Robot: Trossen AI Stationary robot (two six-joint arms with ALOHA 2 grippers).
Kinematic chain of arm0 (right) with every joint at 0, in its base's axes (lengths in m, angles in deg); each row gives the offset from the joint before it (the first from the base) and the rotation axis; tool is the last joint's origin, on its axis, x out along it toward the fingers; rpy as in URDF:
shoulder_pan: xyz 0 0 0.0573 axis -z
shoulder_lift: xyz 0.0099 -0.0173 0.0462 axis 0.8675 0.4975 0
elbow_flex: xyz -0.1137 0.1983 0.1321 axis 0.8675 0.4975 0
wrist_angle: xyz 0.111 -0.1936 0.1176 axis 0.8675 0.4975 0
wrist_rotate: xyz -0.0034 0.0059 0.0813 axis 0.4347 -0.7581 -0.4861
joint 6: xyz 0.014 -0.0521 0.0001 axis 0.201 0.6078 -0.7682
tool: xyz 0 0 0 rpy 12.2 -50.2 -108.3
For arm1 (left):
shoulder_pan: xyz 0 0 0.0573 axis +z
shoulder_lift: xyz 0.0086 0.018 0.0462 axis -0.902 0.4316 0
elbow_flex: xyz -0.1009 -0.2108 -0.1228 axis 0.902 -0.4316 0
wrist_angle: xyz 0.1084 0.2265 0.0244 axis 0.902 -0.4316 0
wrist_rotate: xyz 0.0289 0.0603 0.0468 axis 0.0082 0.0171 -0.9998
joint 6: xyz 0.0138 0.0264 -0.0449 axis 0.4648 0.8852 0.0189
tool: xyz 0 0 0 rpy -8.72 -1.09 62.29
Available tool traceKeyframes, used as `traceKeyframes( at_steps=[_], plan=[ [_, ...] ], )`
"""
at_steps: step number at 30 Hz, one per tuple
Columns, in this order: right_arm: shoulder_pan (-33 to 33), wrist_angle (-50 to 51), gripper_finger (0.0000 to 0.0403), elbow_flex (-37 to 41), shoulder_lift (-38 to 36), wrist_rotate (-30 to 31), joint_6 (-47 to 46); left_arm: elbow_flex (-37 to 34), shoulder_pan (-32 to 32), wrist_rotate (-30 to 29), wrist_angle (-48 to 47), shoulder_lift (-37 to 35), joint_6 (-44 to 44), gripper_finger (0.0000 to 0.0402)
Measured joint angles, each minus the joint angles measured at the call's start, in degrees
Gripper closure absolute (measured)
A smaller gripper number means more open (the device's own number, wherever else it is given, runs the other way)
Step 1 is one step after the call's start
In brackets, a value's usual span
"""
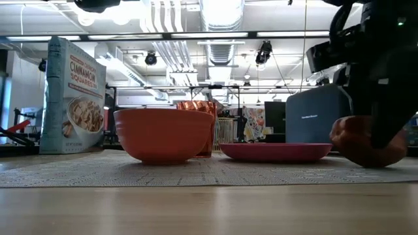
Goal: Arrange a breakfast setting
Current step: Put the red apple on the gray table mat
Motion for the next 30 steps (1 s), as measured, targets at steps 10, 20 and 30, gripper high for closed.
traceKeyframes(
  at_steps=[10,20,30],
  plan=[
    [1.7,-0.2,0.0126,0.0,-0.2,-2.1,-0.2,0.0,0.0,0.0,-0.1,0.0,0.0,0.0065],
    [1.4,0.1,0.0126,0.2,-0.3,0.7,6.0,0.0,0.0,0.0,-0.1,0.0,0.0,0.0065],
    [1.6,-0.2,0.0126,-1.1,-0.3,0.2,6.8,0.0,0.0,0.0,-0.1,0.0,0.0,0.0065]
  ],
)
